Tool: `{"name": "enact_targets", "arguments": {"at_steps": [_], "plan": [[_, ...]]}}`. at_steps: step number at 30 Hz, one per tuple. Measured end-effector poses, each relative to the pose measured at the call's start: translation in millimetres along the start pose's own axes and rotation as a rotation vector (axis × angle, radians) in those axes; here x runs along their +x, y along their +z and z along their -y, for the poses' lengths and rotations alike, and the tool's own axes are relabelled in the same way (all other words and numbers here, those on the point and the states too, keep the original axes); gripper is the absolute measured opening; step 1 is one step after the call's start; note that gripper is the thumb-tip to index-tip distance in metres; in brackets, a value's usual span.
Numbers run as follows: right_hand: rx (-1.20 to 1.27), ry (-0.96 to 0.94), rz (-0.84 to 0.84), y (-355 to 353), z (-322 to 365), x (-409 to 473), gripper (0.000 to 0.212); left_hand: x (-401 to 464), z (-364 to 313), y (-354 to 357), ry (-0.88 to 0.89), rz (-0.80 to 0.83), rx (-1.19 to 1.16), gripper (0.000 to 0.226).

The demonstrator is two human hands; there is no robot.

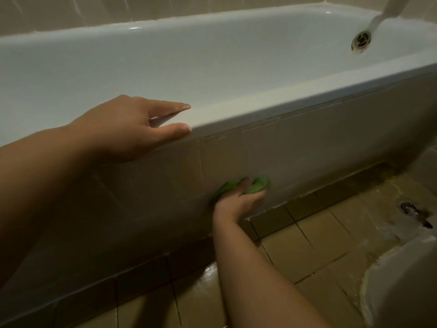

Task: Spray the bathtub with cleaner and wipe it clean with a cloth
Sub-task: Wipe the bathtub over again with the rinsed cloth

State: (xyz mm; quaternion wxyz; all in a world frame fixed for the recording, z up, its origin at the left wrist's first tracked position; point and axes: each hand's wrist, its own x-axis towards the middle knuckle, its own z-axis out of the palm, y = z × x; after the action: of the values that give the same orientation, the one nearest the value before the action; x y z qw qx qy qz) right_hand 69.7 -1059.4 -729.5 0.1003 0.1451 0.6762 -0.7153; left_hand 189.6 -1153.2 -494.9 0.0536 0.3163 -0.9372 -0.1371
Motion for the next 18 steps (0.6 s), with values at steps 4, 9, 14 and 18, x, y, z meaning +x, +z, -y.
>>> {"name": "enact_targets", "arguments": {"at_steps": [4, 9, 14, 18], "plan": [[0.085, 0.132, -0.06, -4, -19, 34, 0.059, 2, 3, 4, 0.017, -0.033, 0.011, 0.07], [0.076, 0.265, 0.026, 5, -69, -14, 0.065, 3, 9, 5, 0.052, -0.07, -0.009, 0.063], [0.129, 0.244, -0.114, 11, -70, 30, 0.053, 3, 8, 5, 0.036, -0.093, -0.046, 0.06], [0.076, 0.283, -0.026, -1, -111, 48, 0.059, 7, 10, 5, 0.028, -0.099, -0.047, 0.065]]}}
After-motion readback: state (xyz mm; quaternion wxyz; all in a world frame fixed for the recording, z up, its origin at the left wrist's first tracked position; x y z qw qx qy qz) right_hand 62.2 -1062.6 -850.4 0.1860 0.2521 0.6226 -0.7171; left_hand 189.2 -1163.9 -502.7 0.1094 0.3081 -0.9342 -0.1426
